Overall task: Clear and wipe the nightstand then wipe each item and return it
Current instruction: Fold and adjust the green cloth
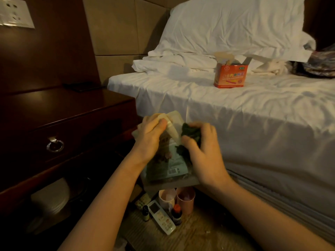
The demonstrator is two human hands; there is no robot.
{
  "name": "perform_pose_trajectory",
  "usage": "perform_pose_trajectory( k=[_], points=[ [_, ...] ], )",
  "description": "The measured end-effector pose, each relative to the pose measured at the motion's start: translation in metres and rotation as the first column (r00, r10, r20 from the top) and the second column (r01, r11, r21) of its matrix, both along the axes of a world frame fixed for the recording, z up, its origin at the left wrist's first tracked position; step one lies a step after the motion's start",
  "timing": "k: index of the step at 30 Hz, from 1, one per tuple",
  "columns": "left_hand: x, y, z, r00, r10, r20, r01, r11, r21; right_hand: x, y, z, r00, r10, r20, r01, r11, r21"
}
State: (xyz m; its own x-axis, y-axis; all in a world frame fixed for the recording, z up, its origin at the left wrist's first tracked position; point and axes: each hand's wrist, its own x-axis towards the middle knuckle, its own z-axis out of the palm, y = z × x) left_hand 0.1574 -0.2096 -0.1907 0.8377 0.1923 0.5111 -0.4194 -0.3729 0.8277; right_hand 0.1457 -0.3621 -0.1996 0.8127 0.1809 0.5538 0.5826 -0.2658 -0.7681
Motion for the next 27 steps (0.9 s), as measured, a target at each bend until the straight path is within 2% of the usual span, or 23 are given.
perform_pose_trajectory(
  k=[2,4,8,10,11,12,15,18,20,24,27],
  points=[
    [0.001,-0.003,-0.004,0.999,0.033,0.004,-0.033,0.999,0.010,-0.010,0.011,-0.006,0.987,0.068,0.147,-0.057,0.995,-0.078],
    [-0.001,-0.007,-0.006,1.000,-0.001,0.028,0.001,1.000,-0.011,-0.012,0.019,-0.008,0.961,0.101,0.256,-0.084,0.994,-0.077],
    [-0.014,-0.017,-0.003,0.983,-0.131,0.128,0.097,0.965,0.242,0.008,0.018,0.001,0.971,0.004,0.239,-0.010,1.000,0.025],
    [-0.016,-0.024,-0.009,0.989,-0.143,0.043,0.120,0.931,0.345,0.019,0.014,0.007,0.975,0.002,0.222,-0.007,1.000,0.021],
    [-0.016,-0.027,-0.012,0.992,-0.129,0.002,0.120,0.933,0.340,0.025,0.013,0.009,0.976,0.016,0.217,-0.018,1.000,0.005],
    [-0.016,-0.031,-0.014,0.993,-0.119,-0.005,0.115,0.947,0.299,0.028,0.013,0.012,0.976,0.032,0.216,-0.030,0.999,-0.010],
    [-0.017,-0.042,-0.010,0.992,-0.118,0.041,0.117,0.993,0.021,0.030,0.010,0.015,0.968,0.102,0.229,-0.098,0.995,-0.032],
    [-0.010,-0.037,-0.007,0.995,-0.089,0.043,0.097,0.959,-0.267,0.017,0.008,0.016,0.944,0.220,0.247,-0.216,0.975,-0.044],
    [-0.006,-0.028,-0.004,1.000,-0.003,0.021,0.012,0.914,-0.405,0.004,0.008,0.016,0.928,0.286,0.239,-0.288,0.957,-0.028],
    [-0.008,-0.016,0.010,0.997,0.061,0.047,-0.028,0.855,-0.518,-0.013,0.009,0.014,0.912,0.365,0.186,-0.344,0.929,-0.135],
    [-0.010,-0.013,0.015,0.997,0.031,0.069,0.009,0.857,-0.515,-0.018,0.011,0.005,0.942,0.296,0.159,-0.251,0.934,-0.254]
  ],
)
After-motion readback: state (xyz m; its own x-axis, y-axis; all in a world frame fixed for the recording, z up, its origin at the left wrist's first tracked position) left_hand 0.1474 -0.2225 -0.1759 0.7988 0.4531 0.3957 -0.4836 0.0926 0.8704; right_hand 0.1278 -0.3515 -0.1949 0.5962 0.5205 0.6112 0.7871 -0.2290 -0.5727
